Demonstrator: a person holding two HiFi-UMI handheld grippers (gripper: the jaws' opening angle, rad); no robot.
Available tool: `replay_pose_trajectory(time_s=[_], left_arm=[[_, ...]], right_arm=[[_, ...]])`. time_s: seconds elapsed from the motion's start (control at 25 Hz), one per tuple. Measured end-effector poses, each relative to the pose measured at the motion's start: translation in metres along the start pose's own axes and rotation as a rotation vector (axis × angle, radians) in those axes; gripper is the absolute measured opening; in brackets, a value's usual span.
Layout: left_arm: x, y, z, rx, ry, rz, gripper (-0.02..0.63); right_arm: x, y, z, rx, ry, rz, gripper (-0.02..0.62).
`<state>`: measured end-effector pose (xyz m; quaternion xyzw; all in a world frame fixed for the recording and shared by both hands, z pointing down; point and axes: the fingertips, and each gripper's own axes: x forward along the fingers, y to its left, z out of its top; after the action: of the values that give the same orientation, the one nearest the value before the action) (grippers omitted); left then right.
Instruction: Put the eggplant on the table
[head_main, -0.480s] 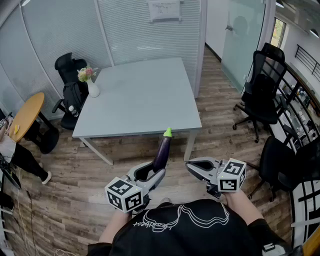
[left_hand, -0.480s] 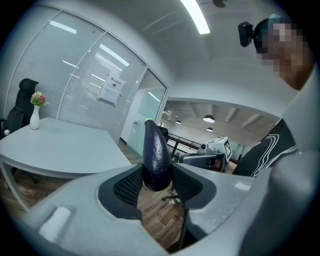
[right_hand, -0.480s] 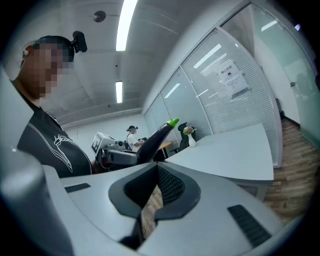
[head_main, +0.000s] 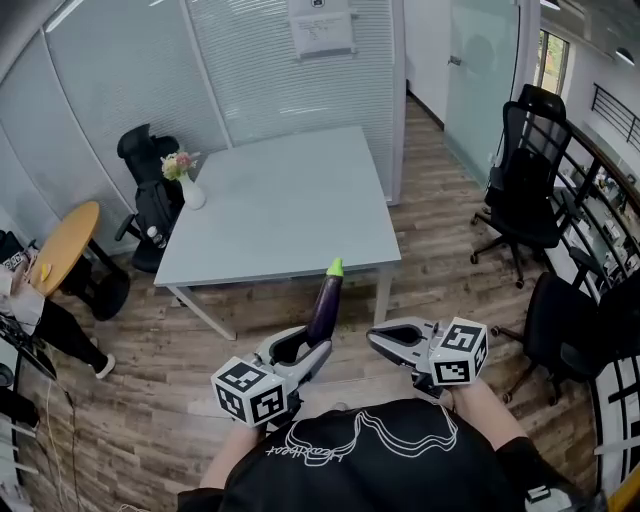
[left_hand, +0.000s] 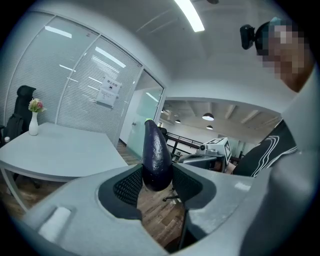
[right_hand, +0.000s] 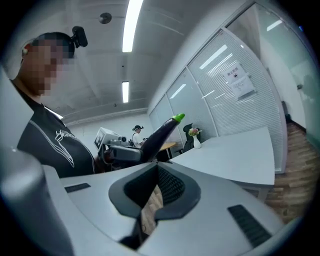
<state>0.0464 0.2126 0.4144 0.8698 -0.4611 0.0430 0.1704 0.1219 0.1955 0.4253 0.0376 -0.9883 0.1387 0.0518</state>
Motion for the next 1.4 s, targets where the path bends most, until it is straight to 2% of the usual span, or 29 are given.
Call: replay_pose_trajectory(time_s=[0.12, 0.32, 0.68, 1.08, 1.4], left_arm=[[0.002, -0.011, 0.000, 0.011, -0.003, -0.001, 0.192], [0.006, -0.023, -0.003, 0.055, 0.016, 0.025, 0.192], [0.016, -0.012, -0.006, 0.031, 0.035, 0.056, 0.192], [0.046, 0.039, 0.006, 0.007, 0.050, 0.033, 0.192], [0.090, 0.120, 0.031, -0.023, 0.074, -0.011, 0.192]], right_arm=[[-0.005, 0.005, -0.004, -0.039, 0.010, -0.001, 0.008], [-0.016, 0.000, -0.002, -0.043, -0.013, 0.008, 0.007], [-0.012, -0.021, -0.006, 0.024, -0.041, 0.030, 0.007], [0.010, -0.079, 0.009, 0.098, -0.079, -0.025, 0.007], [0.054, -0.155, 0.026, 0.154, -0.073, -0.087, 0.006]])
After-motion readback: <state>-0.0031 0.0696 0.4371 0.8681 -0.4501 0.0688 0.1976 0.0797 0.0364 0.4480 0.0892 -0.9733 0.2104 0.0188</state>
